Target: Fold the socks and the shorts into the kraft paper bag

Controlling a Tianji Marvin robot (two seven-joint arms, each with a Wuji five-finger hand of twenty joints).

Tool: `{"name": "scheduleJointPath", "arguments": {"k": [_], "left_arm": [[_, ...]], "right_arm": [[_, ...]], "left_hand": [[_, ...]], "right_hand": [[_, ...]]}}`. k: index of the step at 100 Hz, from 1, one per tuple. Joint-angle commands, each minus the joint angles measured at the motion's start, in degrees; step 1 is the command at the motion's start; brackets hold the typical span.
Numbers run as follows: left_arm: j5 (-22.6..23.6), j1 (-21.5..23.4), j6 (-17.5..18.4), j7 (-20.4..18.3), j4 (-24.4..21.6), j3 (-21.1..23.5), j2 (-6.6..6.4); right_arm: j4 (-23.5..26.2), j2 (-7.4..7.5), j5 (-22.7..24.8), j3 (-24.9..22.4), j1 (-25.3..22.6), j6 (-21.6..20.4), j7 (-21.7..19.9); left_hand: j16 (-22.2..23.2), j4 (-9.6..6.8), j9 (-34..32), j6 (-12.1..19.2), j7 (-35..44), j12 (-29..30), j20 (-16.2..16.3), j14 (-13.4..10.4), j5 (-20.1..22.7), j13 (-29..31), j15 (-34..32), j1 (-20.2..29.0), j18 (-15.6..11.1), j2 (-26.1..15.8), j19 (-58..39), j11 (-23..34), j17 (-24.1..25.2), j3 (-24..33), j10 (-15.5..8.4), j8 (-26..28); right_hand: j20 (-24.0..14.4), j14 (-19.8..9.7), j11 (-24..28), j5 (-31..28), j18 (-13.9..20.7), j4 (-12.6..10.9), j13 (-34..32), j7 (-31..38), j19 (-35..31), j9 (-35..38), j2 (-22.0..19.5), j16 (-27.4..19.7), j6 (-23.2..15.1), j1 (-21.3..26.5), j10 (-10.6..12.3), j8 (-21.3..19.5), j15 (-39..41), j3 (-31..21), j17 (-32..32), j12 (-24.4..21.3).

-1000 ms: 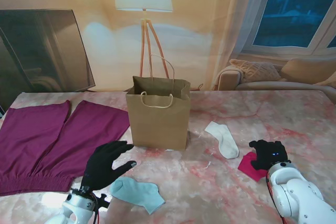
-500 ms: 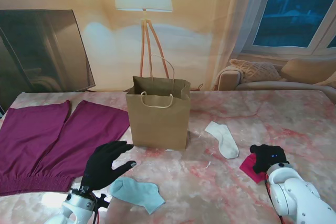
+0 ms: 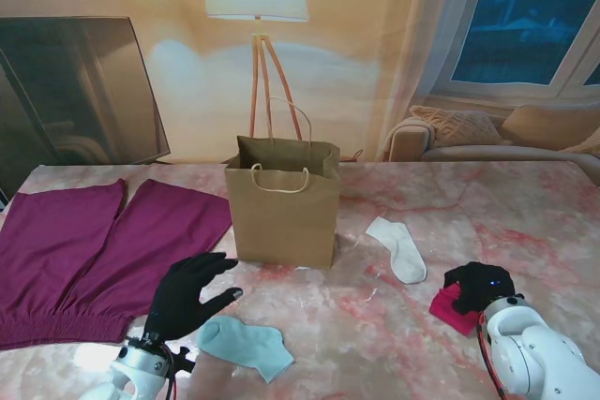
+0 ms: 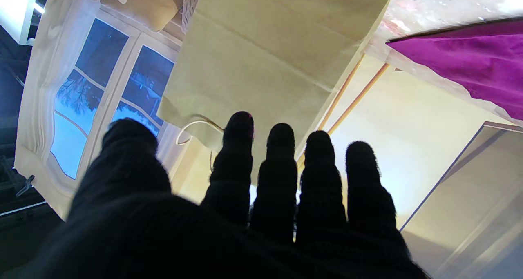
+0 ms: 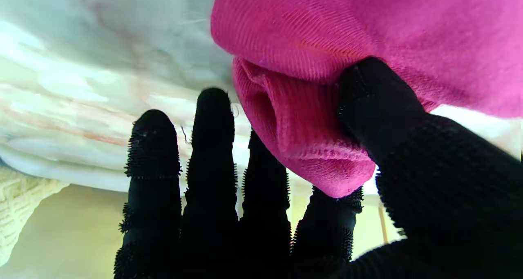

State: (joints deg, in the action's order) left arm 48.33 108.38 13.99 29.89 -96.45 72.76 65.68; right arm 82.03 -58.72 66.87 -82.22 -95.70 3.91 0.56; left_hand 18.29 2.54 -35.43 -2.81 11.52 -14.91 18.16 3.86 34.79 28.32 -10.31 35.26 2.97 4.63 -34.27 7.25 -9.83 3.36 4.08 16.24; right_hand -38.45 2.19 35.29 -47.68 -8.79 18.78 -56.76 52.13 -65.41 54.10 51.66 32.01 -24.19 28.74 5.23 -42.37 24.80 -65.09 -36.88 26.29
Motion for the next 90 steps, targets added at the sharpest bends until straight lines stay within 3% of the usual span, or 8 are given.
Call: {"name": "scheduleJointPath", "arguments": {"k": [1, 13, 25, 57, 71, 90], "left_arm": [[-0.10, 0.06, 0.13, -0.01, -0.06, 0.02, -0.03], [0.02, 0.07, 0.12, -0.18, -0.14, 0.08, -0.08], [0.30, 0.06, 0.08, -0.13, -0.24, 0.12, -0.12], [0.87, 0.19, 0.75, 0.22, -0.78, 0.23, -0.18], [2.04, 0.35, 0.81, 0.36, -1.53, 0.21, -0.37], [2.20, 0.65, 0.96, 0.67, -1.91, 0.52, -0.35]], "right_arm": [[1.38, -0.62, -0.54, -0.15, -1.81, -0.95, 0.94], [3.87, -1.19, -0.95, -1.69, -3.60, -2.91, 5.34], [7.65, -1.73, -1.12, -3.28, -5.88, -5.07, 8.43], [18.42, -3.09, -2.53, -4.77, -11.33, -9.97, 14.67], [20.25, -3.51, -3.60, -2.20, -11.18, -10.91, 17.23], [21.11, -3.76, -3.68, 1.43, -9.20, -10.70, 19.79]], "left_hand": [[-0.56, -3.61, 2.11, 1.06, 0.32, 0.30, -0.46, -0.92, 0.50, -1.15, 0.89, 1.45, -0.70, -2.17, 0.37, -0.97, 0.66, -1.30, 0.63, 0.59], [-0.55, -3.64, 2.02, 0.84, 0.14, 0.28, -0.44, -0.84, 0.15, -1.14, 0.87, 1.58, -0.73, -1.83, 0.31, -0.93, 0.57, -1.28, 0.60, 0.54], [-0.49, -3.68, 1.86, 0.22, -0.19, 0.21, -0.35, -0.65, -0.42, -0.94, 0.75, 1.85, -0.64, -0.95, 0.14, -0.84, 0.45, -1.21, 0.68, 0.41], [-0.19, -3.78, 1.66, -2.22, -1.25, -0.09, 0.11, -0.22, -1.82, -0.40, 0.29, 2.03, -0.57, 4.62, -0.85, -0.62, -0.09, -0.85, 0.97, -0.19], [-0.04, -3.99, 1.81, -2.77, -1.50, -0.30, 0.22, -0.14, -2.44, -0.34, 0.21, 1.33, -0.48, 7.08, -1.11, -0.56, -0.23, -0.37, 1.03, -0.33], [0.04, -4.10, 1.89, -2.59, -1.54, -0.41, 0.20, -0.15, -2.55, -0.40, 0.28, 0.28, -0.62, 6.25, -1.12, -0.63, -0.17, 0.76, 1.01, -0.36]], "right_hand": [[1.26, 1.31, 2.59, -1.55, -2.40, 1.02, -6.38, 2.67, -7.14, 5.81, 0.92, 1.15, -1.44, 2.22, -0.06, 0.07, 4.14, 0.05, -5.20, -0.77], [2.40, 1.40, 5.39, -2.67, -2.07, 0.68, -13.91, 3.91, -17.16, 12.50, 0.37, 6.22, -0.23, 2.76, -0.79, 7.20, 12.87, -1.28, -13.30, 1.62], [3.96, 1.51, 7.50, -4.08, -0.69, 0.85, -17.17, 4.44, -20.57, 15.24, 1.27, 9.76, 0.45, 2.95, -1.69, 10.65, 18.03, -1.81, -16.66, 3.24], [5.88, 2.76, 6.78, -5.49, -0.74, 0.88, -17.96, 4.25, -21.51, 17.41, 0.92, 10.97, 2.22, 2.81, -2.82, 14.75, 21.35, -2.22, -18.78, 2.64], [6.08, 3.06, 6.68, -5.78, -0.82, 0.82, -17.84, 4.72, -21.71, 17.64, 0.98, 11.71, 2.29, 2.90, -2.92, 15.76, 23.03, -2.44, -18.70, 2.73], [5.88, 2.52, 6.58, -5.82, -0.94, 0.89, -17.80, 5.29, -22.47, 17.82, 1.24, 13.79, 2.39, 2.96, -3.06, 16.63, 26.79, -2.86, -19.26, 2.65]]}}
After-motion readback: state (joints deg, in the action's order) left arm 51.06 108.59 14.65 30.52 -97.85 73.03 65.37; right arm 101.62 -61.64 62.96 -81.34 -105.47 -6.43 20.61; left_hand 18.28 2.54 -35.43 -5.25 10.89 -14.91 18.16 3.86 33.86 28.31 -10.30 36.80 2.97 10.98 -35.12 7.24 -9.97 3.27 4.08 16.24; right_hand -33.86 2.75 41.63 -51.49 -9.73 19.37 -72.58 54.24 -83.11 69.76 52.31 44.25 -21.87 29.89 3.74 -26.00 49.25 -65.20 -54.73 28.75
